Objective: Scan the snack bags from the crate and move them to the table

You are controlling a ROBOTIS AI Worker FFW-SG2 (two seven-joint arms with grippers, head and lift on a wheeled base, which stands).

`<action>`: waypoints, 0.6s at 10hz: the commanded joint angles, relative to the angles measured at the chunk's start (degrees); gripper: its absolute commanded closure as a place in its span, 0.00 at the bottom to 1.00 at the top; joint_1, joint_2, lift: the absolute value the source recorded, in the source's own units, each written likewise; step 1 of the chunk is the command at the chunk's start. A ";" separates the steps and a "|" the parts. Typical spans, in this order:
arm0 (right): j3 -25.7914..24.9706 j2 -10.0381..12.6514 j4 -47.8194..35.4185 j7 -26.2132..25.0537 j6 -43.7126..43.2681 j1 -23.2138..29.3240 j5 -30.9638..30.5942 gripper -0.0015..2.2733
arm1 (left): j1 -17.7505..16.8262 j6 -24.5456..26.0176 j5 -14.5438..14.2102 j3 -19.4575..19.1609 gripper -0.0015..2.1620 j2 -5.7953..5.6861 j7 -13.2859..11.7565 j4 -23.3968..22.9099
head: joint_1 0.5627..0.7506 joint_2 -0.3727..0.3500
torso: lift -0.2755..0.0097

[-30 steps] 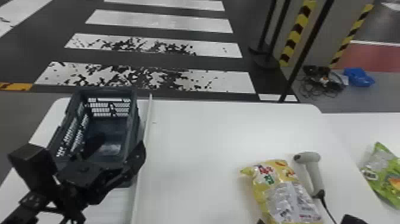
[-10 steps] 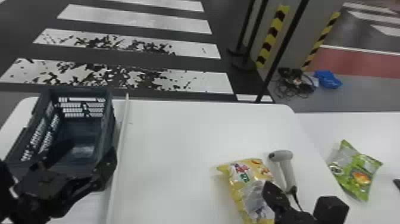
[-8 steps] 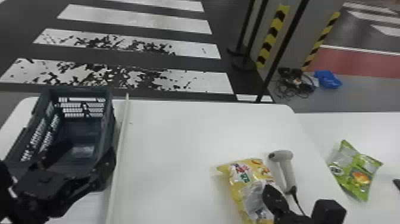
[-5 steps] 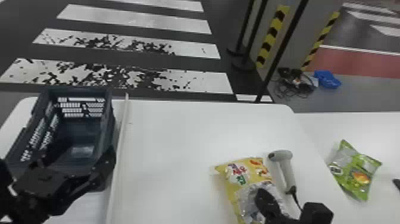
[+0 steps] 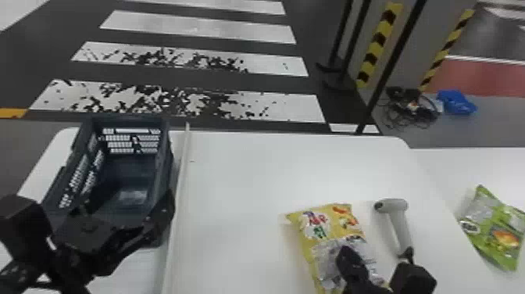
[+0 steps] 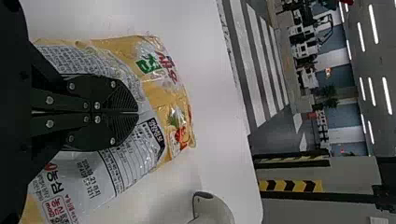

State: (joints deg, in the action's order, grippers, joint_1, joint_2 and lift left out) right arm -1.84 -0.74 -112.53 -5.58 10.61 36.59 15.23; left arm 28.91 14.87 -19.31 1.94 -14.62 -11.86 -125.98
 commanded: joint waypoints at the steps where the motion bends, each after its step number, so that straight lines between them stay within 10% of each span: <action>1: 0.17 0.79 -0.06 -1.90 -0.45 -0.29 0.94 0.99 | 0.00 0.03 -0.03 0.09 0.02 -0.32 -0.09 -0.14 | 0.70 0.33 | 0.63; 6: -1.85 0.79 4.16 -3.74 -6.43 -0.38 1.91 0.99 | 0.35 -0.49 -1.17 -0.44 0.02 -1.82 -0.18 -0.31 | 0.70 0.27 | 0.63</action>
State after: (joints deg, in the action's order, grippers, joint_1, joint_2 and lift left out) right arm -3.70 0.00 -109.01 -9.27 5.23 35.91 17.21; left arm 29.33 14.40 -20.30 1.59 -16.27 -12.04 -126.30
